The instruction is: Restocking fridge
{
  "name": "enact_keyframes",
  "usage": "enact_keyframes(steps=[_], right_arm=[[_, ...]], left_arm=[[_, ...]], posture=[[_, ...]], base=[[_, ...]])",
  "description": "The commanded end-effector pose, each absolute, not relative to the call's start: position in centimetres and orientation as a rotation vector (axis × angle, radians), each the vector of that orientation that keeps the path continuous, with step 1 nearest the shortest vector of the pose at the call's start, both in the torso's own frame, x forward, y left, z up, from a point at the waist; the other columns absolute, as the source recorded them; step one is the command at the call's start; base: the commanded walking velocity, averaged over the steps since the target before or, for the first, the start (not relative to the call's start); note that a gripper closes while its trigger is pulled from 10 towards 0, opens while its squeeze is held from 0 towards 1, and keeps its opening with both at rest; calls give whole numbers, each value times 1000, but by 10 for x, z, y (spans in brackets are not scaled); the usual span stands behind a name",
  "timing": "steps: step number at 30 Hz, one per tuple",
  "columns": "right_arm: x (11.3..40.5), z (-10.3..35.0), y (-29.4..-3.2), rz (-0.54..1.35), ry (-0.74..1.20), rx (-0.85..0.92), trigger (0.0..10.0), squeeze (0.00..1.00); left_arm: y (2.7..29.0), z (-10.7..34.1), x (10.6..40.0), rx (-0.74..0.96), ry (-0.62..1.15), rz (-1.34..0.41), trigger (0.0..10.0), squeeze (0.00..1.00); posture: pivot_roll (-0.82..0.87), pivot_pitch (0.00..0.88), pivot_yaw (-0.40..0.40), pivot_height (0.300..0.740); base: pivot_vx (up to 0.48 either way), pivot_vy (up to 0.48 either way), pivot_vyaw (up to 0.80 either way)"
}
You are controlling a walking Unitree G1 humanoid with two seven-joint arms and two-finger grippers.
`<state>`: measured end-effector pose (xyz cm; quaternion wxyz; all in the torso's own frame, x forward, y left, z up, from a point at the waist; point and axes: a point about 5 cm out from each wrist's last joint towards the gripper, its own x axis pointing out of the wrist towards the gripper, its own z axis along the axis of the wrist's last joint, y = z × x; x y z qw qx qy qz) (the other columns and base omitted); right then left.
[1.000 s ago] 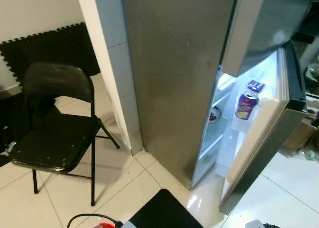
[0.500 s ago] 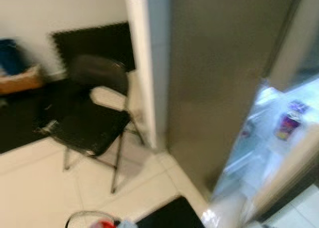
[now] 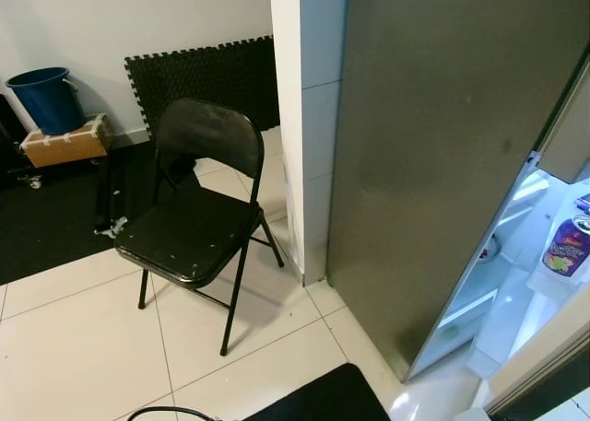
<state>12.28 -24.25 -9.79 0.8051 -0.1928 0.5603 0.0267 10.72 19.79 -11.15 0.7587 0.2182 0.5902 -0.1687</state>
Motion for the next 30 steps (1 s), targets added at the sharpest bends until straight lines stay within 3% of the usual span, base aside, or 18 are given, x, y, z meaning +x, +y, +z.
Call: enact_keyframes(steps=[1, 30], right_arm=[[119, -99, -244, 34, 1214, -404, 10000, 0], [113, -100, -248, 5, 1243, -401, 10000, 0]], left_arm=[[192, -110, 114, 468, 1252, -372, 10000, 0], [193, -110, 114, 488, 1252, -386, 10000, 0]], posture=[[-34, 0, -16, 740], [-39, 0, -15, 740]], base=[[0, 0, 0], [0, 0, -677]])
